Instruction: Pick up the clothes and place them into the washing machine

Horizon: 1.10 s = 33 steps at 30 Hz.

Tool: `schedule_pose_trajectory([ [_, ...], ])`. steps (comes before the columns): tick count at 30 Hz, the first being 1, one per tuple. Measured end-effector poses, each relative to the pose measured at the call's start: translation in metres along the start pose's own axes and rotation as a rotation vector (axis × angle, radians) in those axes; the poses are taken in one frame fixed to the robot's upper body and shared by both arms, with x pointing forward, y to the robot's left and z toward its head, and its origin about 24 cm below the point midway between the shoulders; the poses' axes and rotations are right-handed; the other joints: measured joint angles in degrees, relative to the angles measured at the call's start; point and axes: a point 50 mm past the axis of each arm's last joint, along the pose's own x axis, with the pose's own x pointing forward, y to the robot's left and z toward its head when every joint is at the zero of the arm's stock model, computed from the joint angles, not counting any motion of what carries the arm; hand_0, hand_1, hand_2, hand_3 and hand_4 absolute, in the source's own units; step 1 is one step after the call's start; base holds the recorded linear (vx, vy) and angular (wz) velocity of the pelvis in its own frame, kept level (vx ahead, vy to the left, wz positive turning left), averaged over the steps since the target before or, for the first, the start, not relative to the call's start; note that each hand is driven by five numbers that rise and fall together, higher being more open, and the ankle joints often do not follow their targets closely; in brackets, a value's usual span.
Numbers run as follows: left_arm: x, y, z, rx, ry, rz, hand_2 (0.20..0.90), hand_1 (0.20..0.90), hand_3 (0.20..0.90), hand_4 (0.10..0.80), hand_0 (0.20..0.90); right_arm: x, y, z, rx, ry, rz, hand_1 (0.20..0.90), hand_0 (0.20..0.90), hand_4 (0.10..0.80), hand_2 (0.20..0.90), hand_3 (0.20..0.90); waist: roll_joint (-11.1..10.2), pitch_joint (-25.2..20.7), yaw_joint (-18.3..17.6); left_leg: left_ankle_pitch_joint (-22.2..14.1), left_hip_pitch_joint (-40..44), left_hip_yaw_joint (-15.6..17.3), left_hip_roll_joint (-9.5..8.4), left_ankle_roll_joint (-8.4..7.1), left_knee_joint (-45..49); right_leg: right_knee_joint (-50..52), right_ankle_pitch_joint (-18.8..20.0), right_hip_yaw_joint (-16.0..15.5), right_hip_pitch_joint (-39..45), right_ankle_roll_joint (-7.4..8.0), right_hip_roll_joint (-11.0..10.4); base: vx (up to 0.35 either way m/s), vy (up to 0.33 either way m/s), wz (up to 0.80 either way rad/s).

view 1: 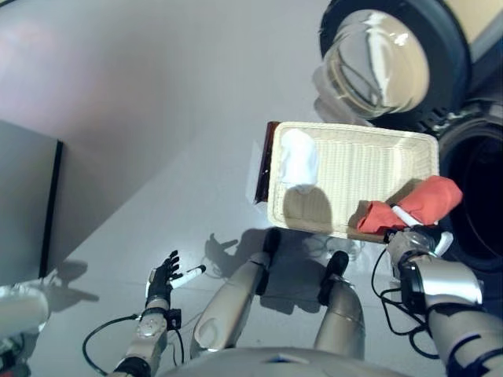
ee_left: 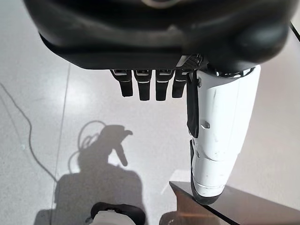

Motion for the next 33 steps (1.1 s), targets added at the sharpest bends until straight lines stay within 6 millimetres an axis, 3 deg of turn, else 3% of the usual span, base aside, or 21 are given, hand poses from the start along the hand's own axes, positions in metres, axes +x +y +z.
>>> schedule_pose_trajectory([
  [5, -0.006, 0.000, -0.018, -0.068, 0.072, 0.015, 0.900, 0.900, 0.900, 0.800, 0.900, -0.014, 0.021, -0.024, 0.370, 0.056, 0.104, 0.200, 0.200, 0.300, 0.200, 0.200, 0.93, -1.23, -2.06, -0.23, 2.49, 3.14, 0.64, 0.37, -2.23, -4.54, 3.04, 1.97, 1.54, 0.38, 1.07, 0.032, 0.042, -0.44],
  [8, -0.009, -0.007, -0.024, -0.148, 0.096, 0.014, 0.900, 0.900, 0.900, 0.800, 0.900, -0.029, 0.035, -0.043, 0.520, 0.108, 0.138, 0.200, 0.200, 0.300, 0.200, 0.200, 1.97, -1.70, -2.85, -0.34, 4.09, 4.65, 1.03, 0.52, -3.43, -6.17, 3.94, 3.34, 2.47, 0.26, 1.65, 0.019, 0.022, -0.28],
  [11, -0.010, -0.014, -0.023, -0.170, 0.085, -0.014, 0.900, 0.900, 0.900, 0.800, 0.900, -0.034, 0.042, -0.044, 0.600, 0.120, 0.136, 0.200, 0.200, 0.300, 0.200, 0.200, 3.14, -2.31, -3.11, -0.32, 4.32, 5.07, 1.31, 0.53, -3.85, -6.99, 4.29, 3.63, 2.66, 0.33, 1.90, 0.007, 0.021, -0.11],
  [22, -0.016, -0.031, -0.027, -0.181, 0.090, -0.070, 0.900, 0.900, 0.900, 0.800, 0.900, -0.036, 0.062, 0.046, 0.861, -0.063, 0.161, 0.200, 0.200, 0.300, 0.200, 0.200, 8.43, -2.39, -3.03, 0.55, 6.12, 7.44, 1.42, 1.08, -7.21, -7.75, 4.85, 6.44, 1.71, 0.31, 2.20, 0.039, 0.029, -0.12],
  [25, -0.017, -0.034, -0.027, -0.185, 0.083, -0.079, 0.900, 0.900, 0.900, 0.800, 0.900, -0.036, 0.062, 0.073, 0.905, -0.098, 0.147, 0.200, 0.200, 0.300, 0.200, 0.200, 9.22, -2.59, -2.92, 0.65, 6.90, 7.58, 1.41, 1.07, -7.89, -7.65, 4.65, 7.28, 1.65, 0.39, 2.38, 0.021, 0.046, -0.12],
  [27, -0.017, -0.034, -0.026, -0.186, 0.076, -0.082, 0.900, 0.900, 0.900, 0.800, 0.900, -0.038, 0.060, 0.104, 0.952, -0.143, 0.132, 0.200, 0.200, 0.300, 0.200, 0.200, 9.68, -2.65, -2.75, 0.64, 6.91, 7.96, 1.22, 1.05, -8.13, -7.54, 4.46, 8.25, 0.97, 0.75, 2.36, -0.037, 0.056, -0.17],
  [28, -0.016, -0.035, -0.025, -0.185, 0.069, -0.088, 0.900, 0.900, 0.900, 0.800, 0.900, -0.043, 0.058, 0.132, 1.003, -0.189, 0.141, 0.900, 0.900, 0.800, 0.900, 0.900, 10.42, -2.57, -2.71, 0.94, 6.85, 8.44, 1.04, 1.35, -8.76, -7.42, 4.53, 8.68, 0.46, 0.87, 2.33, -0.009, 0.040, -0.13],
  [31, -0.016, -0.040, -0.019, -0.180, 0.043, -0.112, 0.900, 0.900, 0.900, 0.800, 0.900, -0.058, 0.046, 0.197, 1.104, -0.322, 0.195, 0.900, 0.900, 0.800, 0.900, 0.900, 12.99, -2.67, -1.95, 0.97, 6.89, 8.91, 0.38, 1.20, -9.81, -7.50, 4.81, 9.71, -0.41, 1.33, 1.96, 0.030, 0.066, -0.09],
  [33, -0.017, -0.041, -0.017, -0.192, 0.027, -0.118, 0.900, 0.900, 0.900, 0.800, 0.900, -0.069, 0.045, 0.212, 1.125, -0.398, 0.213, 0.900, 0.900, 0.800, 0.900, 0.900, 14.01, -2.45, -1.57, 1.26, 6.63, 9.39, -0.04, 1.56, -10.12, -6.92, 4.74, 10.58, -1.50, 1.76, 2.01, 0.022, 0.046, -0.14],
])
